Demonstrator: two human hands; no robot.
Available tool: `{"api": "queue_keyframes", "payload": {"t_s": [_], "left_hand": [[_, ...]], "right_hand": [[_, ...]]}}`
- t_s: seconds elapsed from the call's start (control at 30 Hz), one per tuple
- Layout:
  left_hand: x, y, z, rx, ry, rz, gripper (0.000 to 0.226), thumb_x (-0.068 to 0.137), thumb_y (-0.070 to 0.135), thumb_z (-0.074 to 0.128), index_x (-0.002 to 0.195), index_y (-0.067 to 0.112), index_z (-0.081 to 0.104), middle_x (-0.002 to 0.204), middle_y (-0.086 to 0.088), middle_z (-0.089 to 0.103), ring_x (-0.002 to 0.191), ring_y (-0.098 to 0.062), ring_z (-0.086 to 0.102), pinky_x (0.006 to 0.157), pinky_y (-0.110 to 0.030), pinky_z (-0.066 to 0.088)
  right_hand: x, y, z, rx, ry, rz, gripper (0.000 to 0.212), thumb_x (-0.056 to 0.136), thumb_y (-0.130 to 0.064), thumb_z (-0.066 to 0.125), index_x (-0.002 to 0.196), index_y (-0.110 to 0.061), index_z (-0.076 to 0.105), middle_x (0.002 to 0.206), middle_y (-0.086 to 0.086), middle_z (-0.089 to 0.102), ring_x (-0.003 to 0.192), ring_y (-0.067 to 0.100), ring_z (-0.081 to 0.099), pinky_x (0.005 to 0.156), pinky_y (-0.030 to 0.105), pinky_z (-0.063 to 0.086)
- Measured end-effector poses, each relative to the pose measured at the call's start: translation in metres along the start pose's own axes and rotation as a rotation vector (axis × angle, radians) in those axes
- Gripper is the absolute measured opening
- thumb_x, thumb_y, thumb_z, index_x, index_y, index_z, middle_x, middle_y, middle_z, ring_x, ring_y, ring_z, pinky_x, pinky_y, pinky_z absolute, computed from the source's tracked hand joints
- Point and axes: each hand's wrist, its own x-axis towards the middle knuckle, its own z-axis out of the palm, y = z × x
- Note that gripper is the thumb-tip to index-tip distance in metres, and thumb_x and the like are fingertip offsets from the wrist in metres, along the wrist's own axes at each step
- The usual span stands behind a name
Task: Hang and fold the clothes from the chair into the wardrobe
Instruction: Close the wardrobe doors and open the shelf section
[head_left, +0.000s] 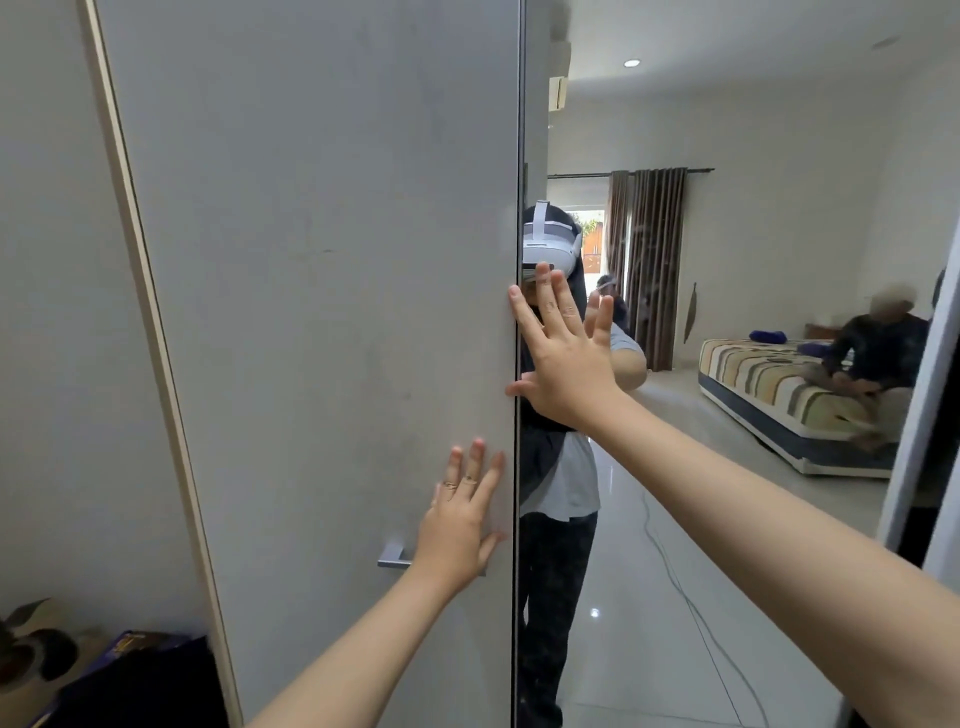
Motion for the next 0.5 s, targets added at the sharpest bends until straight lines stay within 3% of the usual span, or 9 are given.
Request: {"api": "queue_keyframes", "payload": {"t_s": [0.1, 0.17, 0.27, 0.33, 0.43, 0.5], "left_hand": [[-0.004, 0.010, -0.020, -0.078, -0.016, -0.010, 0.084, 0.091, 0.029, 0.054, 0.149, 0.033, -0.007, 0.151, 0.011, -0.029, 0.143, -0.020, -0.022, 0.118, -0.042, 0.012], [-0.004, 0.016, -0.036, -0.127, 0.002, -0.024, 0.073, 0.093, 0.029, 0.052, 0.152, 0.026, 0.009, 0.156, 0.009, -0.011, 0.147, -0.021, -0.006, 0.118, -0.043, 0.008], [-0.005, 0.027, -0.053, -0.177, 0.077, -0.027, 0.063, 0.093, 0.029, 0.050, 0.150, 0.021, 0.024, 0.156, 0.000, 0.024, 0.145, -0.019, 0.019, 0.117, -0.043, 0.006], [-0.011, 0.042, -0.054, -0.231, 0.121, 0.009, 0.057, 0.091, 0.028, 0.050, 0.145, 0.018, 0.036, 0.148, -0.004, 0.041, 0.139, -0.020, 0.033, 0.116, -0.046, 0.013], [-0.026, 0.079, -0.036, -0.305, 0.133, 0.091, 0.055, 0.087, 0.030, 0.052, 0.139, 0.015, 0.045, 0.139, -0.004, 0.051, 0.131, -0.020, 0.044, 0.113, -0.045, 0.025], [-0.034, 0.112, -0.020, -0.355, 0.126, 0.151, 0.056, 0.086, 0.032, 0.054, 0.139, 0.016, 0.046, 0.139, -0.002, 0.051, 0.131, -0.017, 0.044, 0.113, -0.042, 0.028]], "right_hand": [[-0.004, -0.004, -0.010, 0.028, -0.027, 0.017, 0.108, 0.080, -0.052, 0.066, 0.152, -0.026, -0.010, 0.156, 0.005, -0.028, 0.141, 0.020, -0.030, 0.094, 0.050, -0.036], [-0.010, -0.003, -0.018, 0.082, -0.024, 0.013, 0.101, 0.082, -0.049, 0.065, 0.153, -0.026, -0.004, 0.159, 0.004, -0.020, 0.145, 0.021, -0.022, 0.098, 0.055, -0.030], [-0.032, 0.004, -0.032, 0.158, 0.044, 0.012, 0.089, 0.085, -0.045, 0.062, 0.153, -0.023, 0.010, 0.161, 0.001, -0.002, 0.148, 0.020, -0.005, 0.108, 0.055, -0.013], [-0.057, 0.013, -0.042, 0.210, 0.079, 0.036, 0.080, 0.085, -0.040, 0.063, 0.151, -0.019, 0.024, 0.160, 0.004, 0.014, 0.148, 0.022, 0.011, 0.110, 0.052, -0.003], [-0.109, 0.042, -0.051, 0.201, 0.070, 0.066, 0.067, 0.083, -0.034, 0.066, 0.141, -0.012, 0.043, 0.146, 0.009, 0.043, 0.136, 0.027, 0.038, 0.109, 0.061, 0.023], [-0.150, 0.068, -0.055, 0.157, 0.020, 0.116, 0.063, 0.083, -0.034, 0.066, 0.138, -0.012, 0.046, 0.140, 0.011, 0.049, 0.131, 0.029, 0.045, 0.107, 0.061, 0.031]]}}
